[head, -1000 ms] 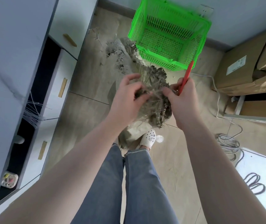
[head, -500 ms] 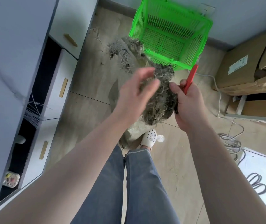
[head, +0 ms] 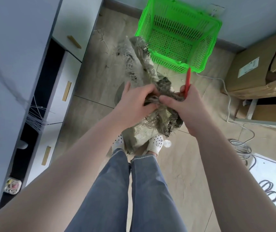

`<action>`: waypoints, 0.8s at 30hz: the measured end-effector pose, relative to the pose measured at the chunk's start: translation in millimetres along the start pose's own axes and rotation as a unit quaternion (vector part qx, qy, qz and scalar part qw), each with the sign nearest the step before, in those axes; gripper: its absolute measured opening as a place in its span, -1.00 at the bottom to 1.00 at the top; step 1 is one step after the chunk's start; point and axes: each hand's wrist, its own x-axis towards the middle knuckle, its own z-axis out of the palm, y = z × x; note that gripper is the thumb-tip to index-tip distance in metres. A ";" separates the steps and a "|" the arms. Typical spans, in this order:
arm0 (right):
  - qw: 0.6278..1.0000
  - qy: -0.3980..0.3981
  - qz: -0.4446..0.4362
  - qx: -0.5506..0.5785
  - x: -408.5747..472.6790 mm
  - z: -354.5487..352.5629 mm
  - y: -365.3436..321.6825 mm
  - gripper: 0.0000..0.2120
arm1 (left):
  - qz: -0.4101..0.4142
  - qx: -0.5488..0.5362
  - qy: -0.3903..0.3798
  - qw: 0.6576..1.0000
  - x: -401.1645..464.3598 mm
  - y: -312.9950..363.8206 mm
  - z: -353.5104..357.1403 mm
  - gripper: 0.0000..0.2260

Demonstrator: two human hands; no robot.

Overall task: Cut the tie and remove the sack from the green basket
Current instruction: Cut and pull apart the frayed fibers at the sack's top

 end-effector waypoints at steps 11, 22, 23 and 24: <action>0.987 0.098 0.004 0.127 11.1 -1.1 -2.5 -0.61 | -0.056 -0.125 -0.005 0.991 -8.3 -3.1 -1.2 -0.85; 0.969 -0.086 -0.031 -0.231 -67.3 -17.0 -45.9 -0.66 | -0.094 -0.138 0.025 0.986 -16.3 2.5 2.5 -0.81; 0.962 -0.106 -0.015 -0.252 -73.3 -16.2 -45.9 -0.65 | -0.098 -0.136 0.027 0.985 -15.5 2.1 2.4 -0.81; 0.957 -0.119 0.000 -0.266 -77.8 -15.2 -45.8 -0.65 | -0.103 -0.137 0.028 0.985 -15.0 1.8 2.4 -0.81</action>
